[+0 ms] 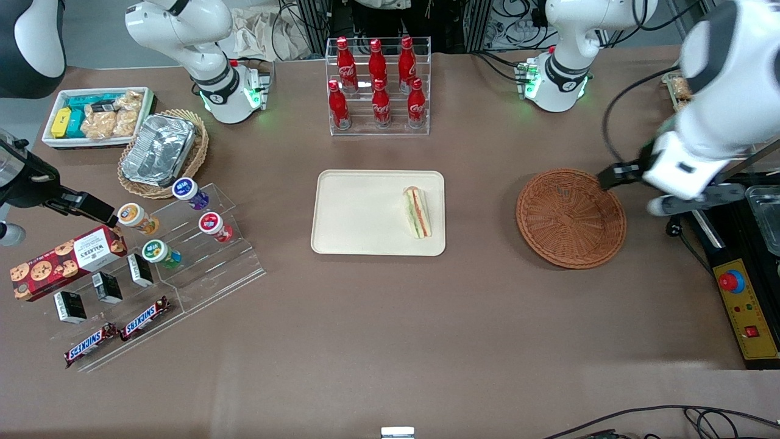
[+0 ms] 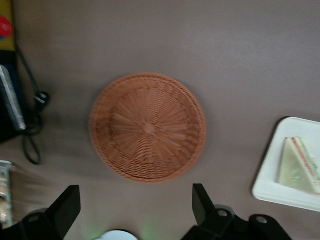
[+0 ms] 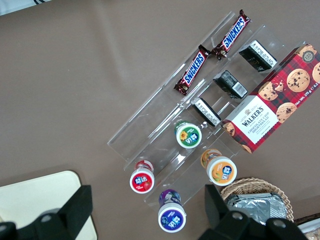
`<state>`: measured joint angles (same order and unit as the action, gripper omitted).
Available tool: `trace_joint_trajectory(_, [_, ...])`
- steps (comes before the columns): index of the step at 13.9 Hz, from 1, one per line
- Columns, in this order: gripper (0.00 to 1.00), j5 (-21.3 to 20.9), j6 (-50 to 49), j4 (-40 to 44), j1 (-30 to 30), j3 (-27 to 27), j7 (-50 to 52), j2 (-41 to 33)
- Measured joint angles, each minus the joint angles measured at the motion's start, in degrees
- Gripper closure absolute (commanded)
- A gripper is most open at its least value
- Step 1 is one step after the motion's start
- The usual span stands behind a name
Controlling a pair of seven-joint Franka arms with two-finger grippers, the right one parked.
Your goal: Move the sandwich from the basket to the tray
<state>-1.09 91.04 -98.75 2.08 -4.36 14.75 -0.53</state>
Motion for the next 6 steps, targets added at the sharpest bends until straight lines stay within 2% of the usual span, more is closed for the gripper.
trace_joint_trajectory(4, [0.01, -1.79, -4.32, 4.15, -3.9, -0.11, -10.44, -0.02])
trace_joint_trajectory(6, [0.01, -1.79, -5.9, 6.84, -5.11, -0.12, -12.34, -0.03])
